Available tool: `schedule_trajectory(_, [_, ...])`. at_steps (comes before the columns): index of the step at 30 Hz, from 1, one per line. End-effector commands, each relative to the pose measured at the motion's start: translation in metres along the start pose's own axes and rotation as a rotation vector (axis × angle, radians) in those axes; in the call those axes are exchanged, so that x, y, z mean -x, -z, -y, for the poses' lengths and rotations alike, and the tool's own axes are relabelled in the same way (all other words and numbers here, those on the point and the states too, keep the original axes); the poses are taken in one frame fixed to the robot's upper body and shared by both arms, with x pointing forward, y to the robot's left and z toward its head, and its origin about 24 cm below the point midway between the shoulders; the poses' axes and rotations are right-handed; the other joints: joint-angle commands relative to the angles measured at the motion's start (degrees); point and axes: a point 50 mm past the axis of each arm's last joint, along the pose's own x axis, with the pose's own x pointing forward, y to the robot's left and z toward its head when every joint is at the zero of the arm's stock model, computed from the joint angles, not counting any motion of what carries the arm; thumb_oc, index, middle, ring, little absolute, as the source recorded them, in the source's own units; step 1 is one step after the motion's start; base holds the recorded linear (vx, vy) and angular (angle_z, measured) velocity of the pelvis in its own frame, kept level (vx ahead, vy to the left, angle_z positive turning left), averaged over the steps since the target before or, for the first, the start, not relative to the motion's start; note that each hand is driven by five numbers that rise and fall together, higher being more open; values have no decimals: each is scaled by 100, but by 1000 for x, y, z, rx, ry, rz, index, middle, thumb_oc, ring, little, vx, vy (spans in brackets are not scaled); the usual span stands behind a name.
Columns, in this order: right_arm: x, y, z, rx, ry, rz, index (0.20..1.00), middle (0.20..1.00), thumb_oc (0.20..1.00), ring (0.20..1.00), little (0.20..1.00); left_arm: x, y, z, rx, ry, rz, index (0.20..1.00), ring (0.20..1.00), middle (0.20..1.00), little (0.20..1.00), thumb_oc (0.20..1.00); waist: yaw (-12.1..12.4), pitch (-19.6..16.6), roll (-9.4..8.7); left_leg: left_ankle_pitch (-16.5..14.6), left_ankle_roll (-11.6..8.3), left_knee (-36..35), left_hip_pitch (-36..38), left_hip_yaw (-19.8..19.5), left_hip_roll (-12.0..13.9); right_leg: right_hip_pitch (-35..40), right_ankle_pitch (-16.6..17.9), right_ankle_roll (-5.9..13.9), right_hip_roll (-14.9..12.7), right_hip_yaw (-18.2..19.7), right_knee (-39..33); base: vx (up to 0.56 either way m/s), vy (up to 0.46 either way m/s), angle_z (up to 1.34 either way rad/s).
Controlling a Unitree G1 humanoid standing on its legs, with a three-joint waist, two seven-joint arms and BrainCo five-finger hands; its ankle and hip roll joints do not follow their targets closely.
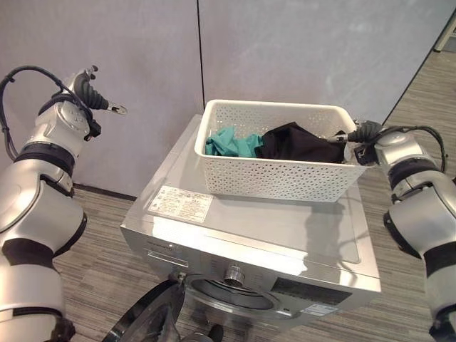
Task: Grab the laundry basket,head to the washer,open it,put in the laundry and shut it.
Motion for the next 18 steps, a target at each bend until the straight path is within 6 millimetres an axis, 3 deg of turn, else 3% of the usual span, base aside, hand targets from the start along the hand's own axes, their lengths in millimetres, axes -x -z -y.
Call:
schedule_trajectory(1, [11, -26, 36, -27, 107, 89, 1000, 1000, 1000, 1000, 1000, -1, -23, -66, 17, -196, 33, 1000, 1000, 1000, 1000, 1000, 188, -36, 36, -407, -271, 125, 11, 3, 501, -57, -201, 454, -628, 83, 633, -28, -53, 13])
schedule_trajectory(7, [24, -51, 64, -136, 195, 228, 1000, 1000, 1000, 1000, 1000, 3, -45, -93, 321, -277, 160, 1000, 1000, 1000, 1000, 1000, 208, -117, 66, -294, -378, 166, -60, -207, 524, 2, -386, 291, -459, -65, 770, -57, -106, 18])
schedule_trajectory(8, [31, -61, 76, -186, 224, 284, 1000, 1000, 1000, 1000, 1000, 7, -47, -109, 425, -335, 194, 1000, 1000, 1000, 1000, 1000, 225, -106, 71, -235, -446, 191, -122, -261, 543, 3, -446, 231, -393, -127, 830, -84, -114, 29])
schedule_trajectory(11, [40, -72, 90, -237, 257, 348, 1000, 1000, 1000, 1000, 1000, 10, -42, -121, 534, -376, 208, 1000, 1000, 1000, 1000, 1000, 218, -89, 89, -172, -522, 206, -180, -364, 557, 18, -537, 149, -306, -242, 892, -70, -101, 33])
schedule_trajectory(14, [45, -71, 101, -267, 289, 361, 1000, 1000, 1000, 1000, 1000, 14, -37, -132, 664, -397, 229, 1000, 1000, 1000, 1000, 1000, 280, -74, 140, -85, -602, 262, -307, -519, 569, 45, -661, 47, -193, -405, 984, -91, -113, 37])
schedule_trajectory(18, [48, -56, 116, -223, 335, 328, 1000, 1000, 1000, 1000, 1000, 18, -27, -136, 620, -397, 238, 1000, 1000, 1000, 1000, 1000, 373, -47, 224, 47, -709, 329, -458, -713, 624, 124, -774, -88, 1, -595, 1010, -110, -133, 45])
